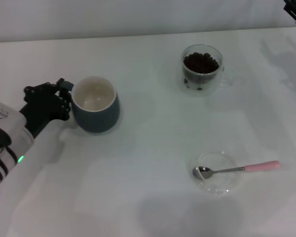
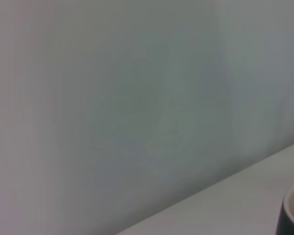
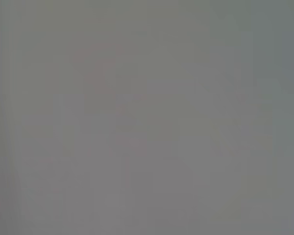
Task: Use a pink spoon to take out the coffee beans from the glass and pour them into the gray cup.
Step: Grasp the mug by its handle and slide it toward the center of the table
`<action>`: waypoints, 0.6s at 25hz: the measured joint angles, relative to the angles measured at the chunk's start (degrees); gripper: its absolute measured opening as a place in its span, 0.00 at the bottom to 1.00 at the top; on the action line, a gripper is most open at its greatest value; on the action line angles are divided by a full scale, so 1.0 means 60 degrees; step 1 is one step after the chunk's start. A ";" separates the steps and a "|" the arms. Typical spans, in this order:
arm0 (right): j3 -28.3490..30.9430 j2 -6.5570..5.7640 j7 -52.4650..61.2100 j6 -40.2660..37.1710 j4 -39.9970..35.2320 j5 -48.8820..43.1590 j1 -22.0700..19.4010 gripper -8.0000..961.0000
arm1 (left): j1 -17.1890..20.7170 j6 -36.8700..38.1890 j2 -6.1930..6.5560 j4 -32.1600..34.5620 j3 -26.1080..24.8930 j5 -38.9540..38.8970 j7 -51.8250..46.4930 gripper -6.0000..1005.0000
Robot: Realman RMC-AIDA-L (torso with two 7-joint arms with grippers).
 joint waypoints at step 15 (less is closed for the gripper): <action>0.0077 -0.0027 -0.0060 0.0106 -0.0018 0.0010 -0.0035 0.89 | 0.0746 -0.0086 -0.0036 0.0773 0.0055 0.0076 -0.0111 0.10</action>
